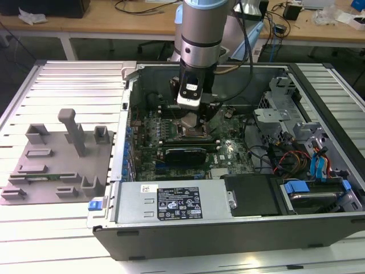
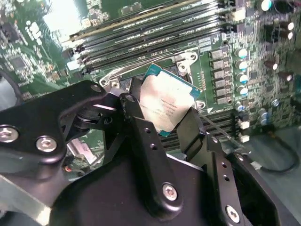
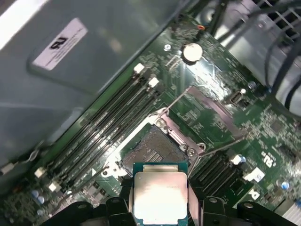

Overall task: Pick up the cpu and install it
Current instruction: 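Place the cpu into insertion slot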

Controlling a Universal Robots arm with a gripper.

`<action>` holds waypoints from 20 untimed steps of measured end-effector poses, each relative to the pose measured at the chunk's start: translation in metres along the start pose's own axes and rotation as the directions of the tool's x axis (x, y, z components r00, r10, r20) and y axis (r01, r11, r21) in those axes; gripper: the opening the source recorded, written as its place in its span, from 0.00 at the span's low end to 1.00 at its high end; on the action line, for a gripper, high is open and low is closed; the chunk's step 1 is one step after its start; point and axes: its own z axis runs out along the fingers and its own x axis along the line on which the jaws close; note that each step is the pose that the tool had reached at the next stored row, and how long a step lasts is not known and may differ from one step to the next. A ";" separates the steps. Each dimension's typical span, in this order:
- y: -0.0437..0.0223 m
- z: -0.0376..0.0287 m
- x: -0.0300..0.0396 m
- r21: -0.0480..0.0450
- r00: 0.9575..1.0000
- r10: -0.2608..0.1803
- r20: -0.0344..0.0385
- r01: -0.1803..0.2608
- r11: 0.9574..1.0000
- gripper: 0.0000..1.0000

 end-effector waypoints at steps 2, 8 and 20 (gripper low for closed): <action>0.0000 0.0004 0.0000 0.000 0.999 0.048 0.001 -0.048 0.999 0.55; 0.0000 0.0018 0.0000 -0.001 0.983 0.186 0.002 -0.186 0.983 0.55; 0.0000 0.0044 0.0000 -0.003 0.894 0.448 0.004 -0.448 0.894 0.55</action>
